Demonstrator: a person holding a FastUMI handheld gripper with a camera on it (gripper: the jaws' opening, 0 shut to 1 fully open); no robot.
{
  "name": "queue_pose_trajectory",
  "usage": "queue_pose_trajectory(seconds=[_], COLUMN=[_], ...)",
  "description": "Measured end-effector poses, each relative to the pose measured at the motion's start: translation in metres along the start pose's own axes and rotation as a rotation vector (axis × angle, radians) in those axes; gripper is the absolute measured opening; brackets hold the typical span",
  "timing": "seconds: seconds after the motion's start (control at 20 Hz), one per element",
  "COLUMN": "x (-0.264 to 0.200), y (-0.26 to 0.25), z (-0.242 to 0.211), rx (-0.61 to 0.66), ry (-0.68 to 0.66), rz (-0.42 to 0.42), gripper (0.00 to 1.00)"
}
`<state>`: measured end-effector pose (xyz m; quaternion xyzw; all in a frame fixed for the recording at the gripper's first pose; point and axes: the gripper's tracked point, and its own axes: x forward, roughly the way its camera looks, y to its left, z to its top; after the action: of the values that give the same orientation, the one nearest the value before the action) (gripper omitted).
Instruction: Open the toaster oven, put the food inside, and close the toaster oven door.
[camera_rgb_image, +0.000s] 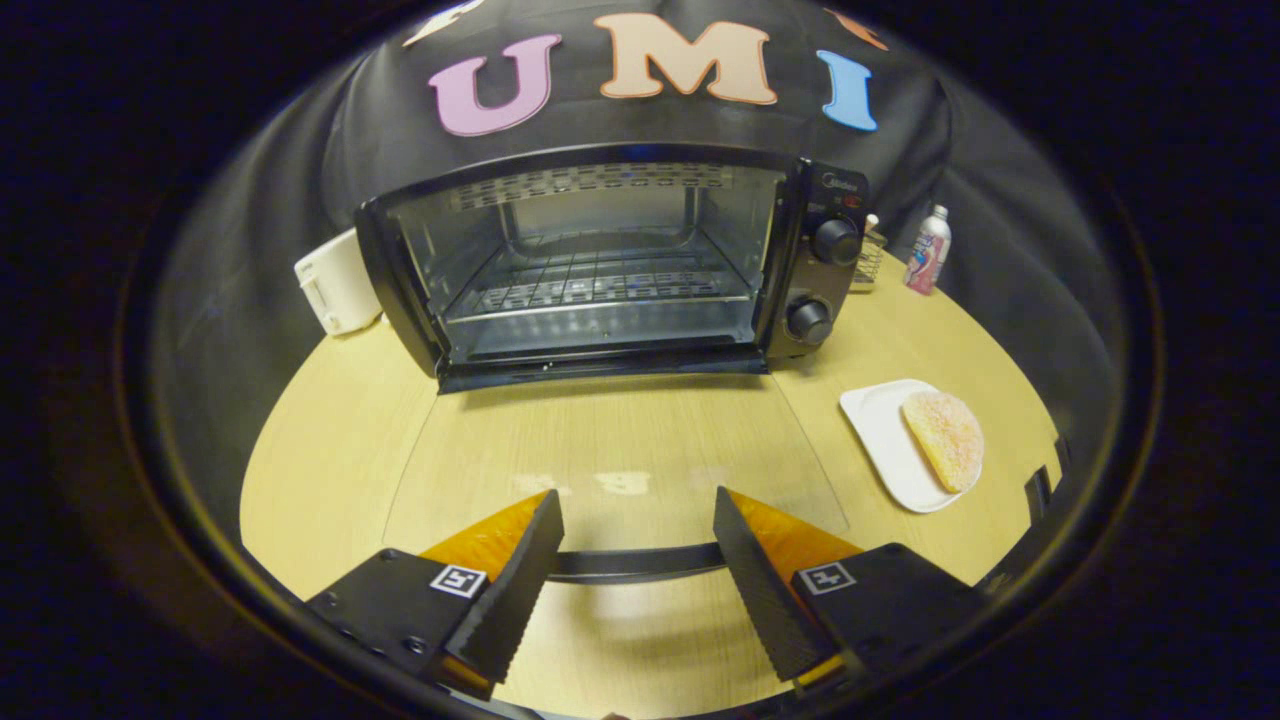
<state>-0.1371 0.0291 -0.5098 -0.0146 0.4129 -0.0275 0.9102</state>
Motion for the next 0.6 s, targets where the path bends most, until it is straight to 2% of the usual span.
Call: queue_pose_trajectory(seconds=[0.3,0.6], x=[-0.010,-0.008], y=[-0.050,-0.154], z=[0.045,0.092], rx=[-0.037,0.041], ry=[-0.087,-0.158], rz=[-0.067,-0.268], gripper=[0.97,0.96])
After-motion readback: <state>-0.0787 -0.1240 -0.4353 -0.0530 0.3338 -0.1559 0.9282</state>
